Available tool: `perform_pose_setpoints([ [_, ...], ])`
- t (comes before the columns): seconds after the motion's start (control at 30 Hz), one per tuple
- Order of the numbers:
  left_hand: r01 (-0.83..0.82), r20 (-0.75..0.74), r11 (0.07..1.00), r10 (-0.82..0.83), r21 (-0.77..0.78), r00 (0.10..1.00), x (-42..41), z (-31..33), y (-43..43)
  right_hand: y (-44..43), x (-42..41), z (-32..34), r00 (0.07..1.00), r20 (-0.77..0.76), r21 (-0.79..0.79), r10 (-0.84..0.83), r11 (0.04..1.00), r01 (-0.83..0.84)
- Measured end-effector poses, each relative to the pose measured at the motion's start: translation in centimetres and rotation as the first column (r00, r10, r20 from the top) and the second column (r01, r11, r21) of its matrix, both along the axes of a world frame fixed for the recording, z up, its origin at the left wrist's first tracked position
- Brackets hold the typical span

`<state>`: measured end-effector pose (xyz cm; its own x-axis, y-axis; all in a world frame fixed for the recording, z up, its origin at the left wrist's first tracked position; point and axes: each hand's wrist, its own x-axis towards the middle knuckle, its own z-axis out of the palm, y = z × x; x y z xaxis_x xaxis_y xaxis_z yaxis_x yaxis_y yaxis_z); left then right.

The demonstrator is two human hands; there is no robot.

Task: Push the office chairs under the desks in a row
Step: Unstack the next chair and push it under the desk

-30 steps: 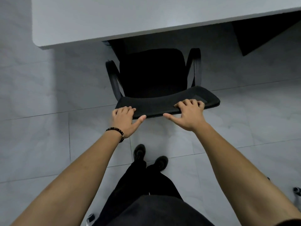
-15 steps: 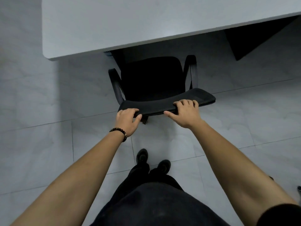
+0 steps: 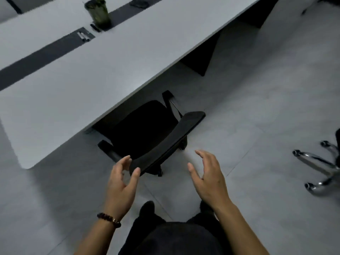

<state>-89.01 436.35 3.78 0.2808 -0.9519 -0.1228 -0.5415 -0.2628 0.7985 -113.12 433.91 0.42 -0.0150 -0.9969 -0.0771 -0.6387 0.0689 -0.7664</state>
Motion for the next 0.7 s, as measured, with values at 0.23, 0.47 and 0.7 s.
perform_pose_setpoints([
  [0.23,0.559,0.028,0.826,-0.559,-0.075,0.829,4.3,0.0,-3.3,10.5,5.8,1.7,0.844,-0.030,-0.020,-0.535,0.845,0.535],
  [0.47,0.821,-0.032,0.562,-0.827,-0.105,0.562,2.4,1.9,1.6,27.0,11.0,5.1,0.542,-0.049,-0.038,-0.839,0.544,0.838],
  [0.7,0.968,-0.038,0.187,-0.982,-0.169,0.184,-1.9,3.4,17.7,45.2,16.6,6.1,0.199,-0.007,-0.055,-0.980,0.199,0.978],
])
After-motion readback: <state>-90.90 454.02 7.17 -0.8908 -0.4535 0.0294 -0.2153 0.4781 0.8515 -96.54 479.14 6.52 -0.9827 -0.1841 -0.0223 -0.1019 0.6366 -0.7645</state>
